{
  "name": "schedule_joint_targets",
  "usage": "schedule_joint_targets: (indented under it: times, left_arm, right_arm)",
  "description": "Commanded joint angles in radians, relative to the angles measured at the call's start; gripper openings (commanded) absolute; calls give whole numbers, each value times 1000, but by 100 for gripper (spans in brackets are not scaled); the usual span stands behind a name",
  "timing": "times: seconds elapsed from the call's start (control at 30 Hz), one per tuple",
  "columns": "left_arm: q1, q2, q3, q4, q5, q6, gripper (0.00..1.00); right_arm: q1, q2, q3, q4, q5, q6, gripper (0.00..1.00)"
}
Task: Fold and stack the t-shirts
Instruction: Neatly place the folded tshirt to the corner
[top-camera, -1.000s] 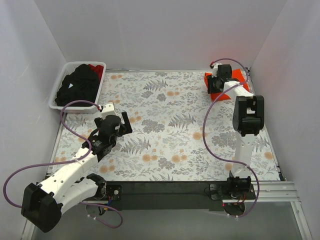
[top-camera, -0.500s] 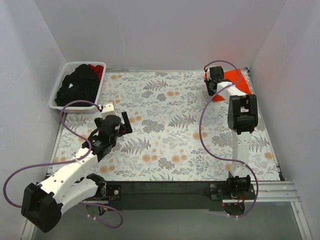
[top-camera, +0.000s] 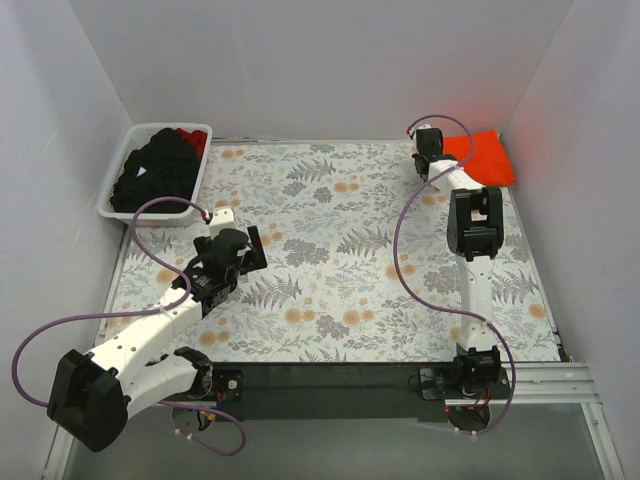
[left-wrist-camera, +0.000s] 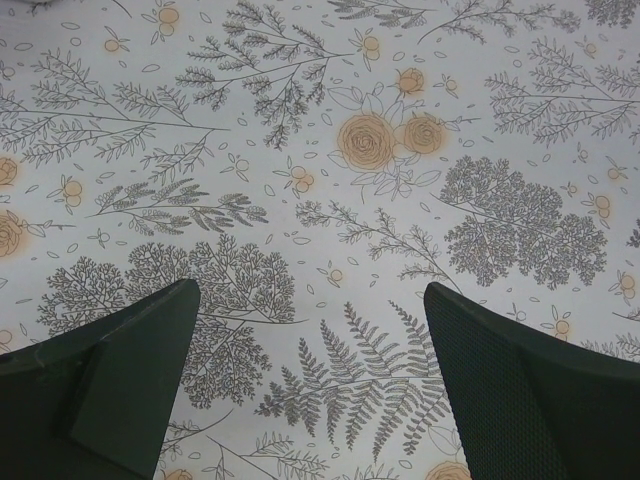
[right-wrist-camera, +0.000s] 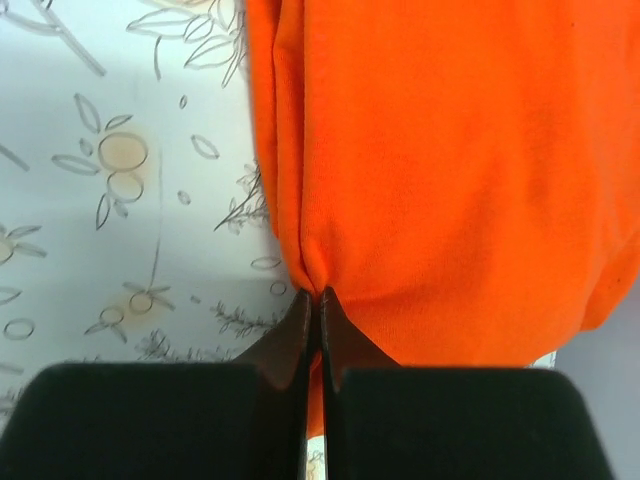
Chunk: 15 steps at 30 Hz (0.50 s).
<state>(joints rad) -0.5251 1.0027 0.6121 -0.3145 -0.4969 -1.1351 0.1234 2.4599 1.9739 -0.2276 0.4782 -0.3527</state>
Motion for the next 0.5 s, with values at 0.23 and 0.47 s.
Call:
schedule_joint_targets:
  times: [0.23, 0.47]
  left_arm:
    - [5, 25, 3, -8, -9, -11, 94]
    - [5, 22, 3, -6, -5, -12, 94]
  right_arm:
    - [-27, 70, 117, 34, 68, -40, 1]
    - [-28, 71, 120, 34, 69, -37, 4]
